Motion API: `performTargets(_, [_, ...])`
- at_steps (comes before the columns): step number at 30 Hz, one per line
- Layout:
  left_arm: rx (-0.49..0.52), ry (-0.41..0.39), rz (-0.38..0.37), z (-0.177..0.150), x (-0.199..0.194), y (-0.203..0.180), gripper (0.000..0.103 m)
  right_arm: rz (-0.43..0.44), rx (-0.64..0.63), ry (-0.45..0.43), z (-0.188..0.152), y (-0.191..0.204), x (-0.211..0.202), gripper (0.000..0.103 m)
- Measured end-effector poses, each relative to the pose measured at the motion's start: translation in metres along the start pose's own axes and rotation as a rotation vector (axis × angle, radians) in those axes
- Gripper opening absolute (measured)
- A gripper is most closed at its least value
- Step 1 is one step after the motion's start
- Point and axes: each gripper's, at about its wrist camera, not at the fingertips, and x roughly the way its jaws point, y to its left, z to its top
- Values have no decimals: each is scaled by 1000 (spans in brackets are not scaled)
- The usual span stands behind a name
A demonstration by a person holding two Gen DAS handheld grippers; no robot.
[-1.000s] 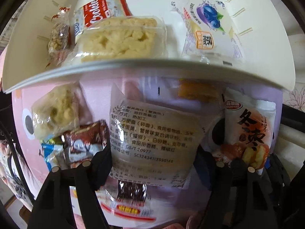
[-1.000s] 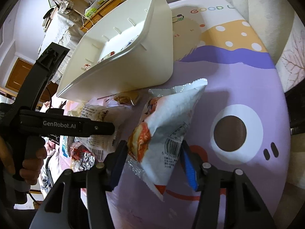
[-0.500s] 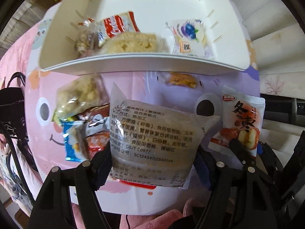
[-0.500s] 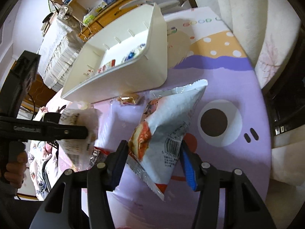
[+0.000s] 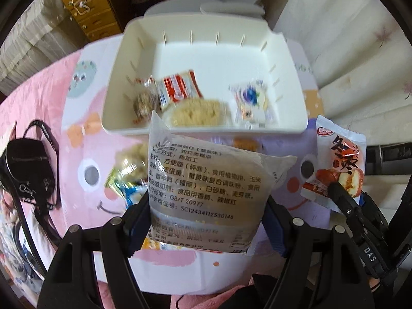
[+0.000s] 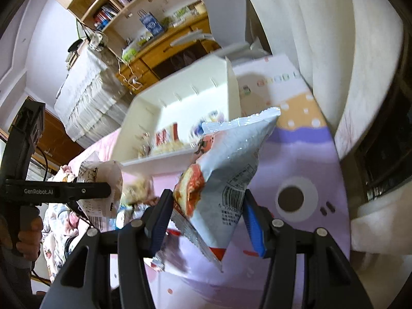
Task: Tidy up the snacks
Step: 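Grasp and lift clear bread bag with left tool while right tool lifts pastry packet, then carry both packets over the white tray and open both tools to release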
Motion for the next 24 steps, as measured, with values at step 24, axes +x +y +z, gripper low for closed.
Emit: performTargets(24, [0,-162,-105,99,11,52,76,-50,-184,-67,93,79,72,54])
